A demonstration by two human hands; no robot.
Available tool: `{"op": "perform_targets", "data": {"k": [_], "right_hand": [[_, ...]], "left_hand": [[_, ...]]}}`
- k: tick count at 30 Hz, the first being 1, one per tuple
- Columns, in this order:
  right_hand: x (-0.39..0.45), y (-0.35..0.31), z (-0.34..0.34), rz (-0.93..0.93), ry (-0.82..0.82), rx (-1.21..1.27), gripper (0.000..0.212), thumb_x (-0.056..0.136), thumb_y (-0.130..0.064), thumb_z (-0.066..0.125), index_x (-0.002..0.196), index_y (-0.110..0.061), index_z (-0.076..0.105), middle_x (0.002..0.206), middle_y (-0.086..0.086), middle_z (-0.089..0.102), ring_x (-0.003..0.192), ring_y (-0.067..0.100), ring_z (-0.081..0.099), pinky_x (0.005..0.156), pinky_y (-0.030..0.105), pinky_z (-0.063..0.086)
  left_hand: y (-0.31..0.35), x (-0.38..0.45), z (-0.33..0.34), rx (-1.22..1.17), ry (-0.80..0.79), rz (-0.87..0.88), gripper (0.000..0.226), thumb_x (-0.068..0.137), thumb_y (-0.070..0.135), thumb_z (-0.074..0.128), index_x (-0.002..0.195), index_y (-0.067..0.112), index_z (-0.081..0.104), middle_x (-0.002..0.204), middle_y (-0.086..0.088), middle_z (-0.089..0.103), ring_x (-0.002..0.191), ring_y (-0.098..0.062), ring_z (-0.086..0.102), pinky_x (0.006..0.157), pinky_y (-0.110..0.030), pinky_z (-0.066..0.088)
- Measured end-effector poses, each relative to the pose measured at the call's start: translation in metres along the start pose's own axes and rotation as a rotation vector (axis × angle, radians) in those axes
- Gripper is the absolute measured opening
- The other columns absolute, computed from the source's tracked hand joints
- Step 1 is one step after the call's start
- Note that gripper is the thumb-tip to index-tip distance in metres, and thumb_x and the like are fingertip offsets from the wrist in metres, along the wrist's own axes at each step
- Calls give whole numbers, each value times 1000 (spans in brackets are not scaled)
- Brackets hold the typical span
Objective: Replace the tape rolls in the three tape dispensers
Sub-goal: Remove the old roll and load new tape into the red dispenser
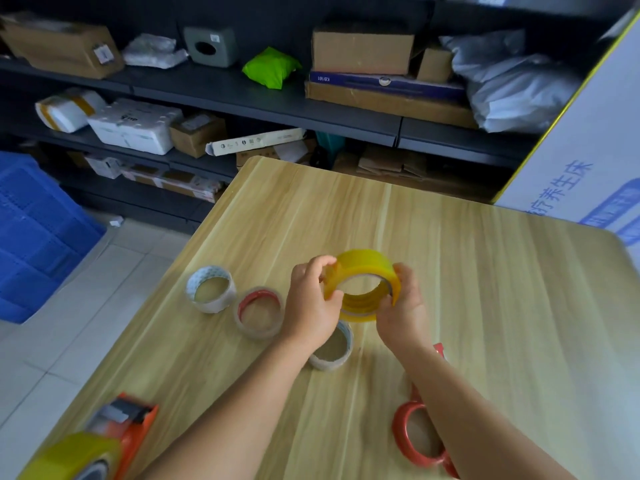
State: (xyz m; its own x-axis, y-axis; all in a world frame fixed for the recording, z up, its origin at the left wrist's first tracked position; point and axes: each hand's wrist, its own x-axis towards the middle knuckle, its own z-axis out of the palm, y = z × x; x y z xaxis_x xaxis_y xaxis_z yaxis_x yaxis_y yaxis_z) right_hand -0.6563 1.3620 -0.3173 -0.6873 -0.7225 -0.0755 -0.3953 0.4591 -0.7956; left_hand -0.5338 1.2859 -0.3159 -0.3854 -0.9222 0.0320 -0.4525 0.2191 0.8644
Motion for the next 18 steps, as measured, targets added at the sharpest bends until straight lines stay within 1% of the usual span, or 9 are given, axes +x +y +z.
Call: {"op": "perform_targets", "data": {"k": [2,4,5,7,9,12,15,16,18], "right_hand": [[-12,3,-9,-30,19,15,48,87,1,44,131,-16,40,122,8,53,91,21,53,72,23,34],[-24,5,-19,-67,34,36,49,86,3,43,131,-16,40,122,6,54,92,17,52,72,19,33],[-29,7,-24,-80,35,42,51,86,5,43,132,-17,40,123,5,53,96,17,53,73,16,32],[-40,10,-33,-95,25,36,57,84,6,44,137,-17,39,129,5,51,110,21,53,80,15,32],[-49,13,-40,-99,14,15,62,84,6,45,141,-20,37,134,6,48,118,21,50,84,14,31],[-61,20,-49,-69,15,-11,62,86,2,46,142,-24,36,134,7,48,115,23,53,80,15,33],[-72,28,-60,-17,-19,-14,62,85,2,44,140,-25,40,130,8,53,110,24,55,81,21,36],[-75,31,-64,-4,-29,-8,62,84,3,43,139,-25,41,127,9,55,108,24,56,82,23,38],[-84,35,-70,12,-29,-5,61,83,3,42,138,-24,42,123,10,58,105,24,57,85,28,43]], "left_hand": [[6,-13,0,-73,-40,-4,49,81,7,67,118,33,50,115,8,54,100,-8,56,86,-24,48],[9,-26,0,-108,-56,-10,52,80,6,69,121,31,49,112,10,58,102,-10,59,89,-30,51],[10,-32,0,-113,-65,-19,56,79,6,70,126,27,48,114,8,59,103,-11,59,91,-32,50],[11,-42,0,-93,-95,-34,62,79,7,71,135,19,46,124,2,58,108,-15,58,96,-36,49],[13,-51,0,-69,-101,-31,64,77,9,72,136,17,47,128,-1,57,111,-15,58,98,-36,47],[18,-67,-1,-84,-110,-19,69,73,12,76,135,20,47,124,4,60,106,-11,59,95,-29,48],[24,-82,-2,-155,-193,-52,78,69,19,80,138,21,43,115,7,59,104,-12,59,95,-31,48],[26,-86,-1,-150,-221,-47,75,68,22,80,135,20,47,113,6,60,104,-13,59,95,-32,48],[29,-93,1,-129,-248,-16,61,67,22,81,122,19,56,111,1,64,100,-14,61,93,-33,49]]}}
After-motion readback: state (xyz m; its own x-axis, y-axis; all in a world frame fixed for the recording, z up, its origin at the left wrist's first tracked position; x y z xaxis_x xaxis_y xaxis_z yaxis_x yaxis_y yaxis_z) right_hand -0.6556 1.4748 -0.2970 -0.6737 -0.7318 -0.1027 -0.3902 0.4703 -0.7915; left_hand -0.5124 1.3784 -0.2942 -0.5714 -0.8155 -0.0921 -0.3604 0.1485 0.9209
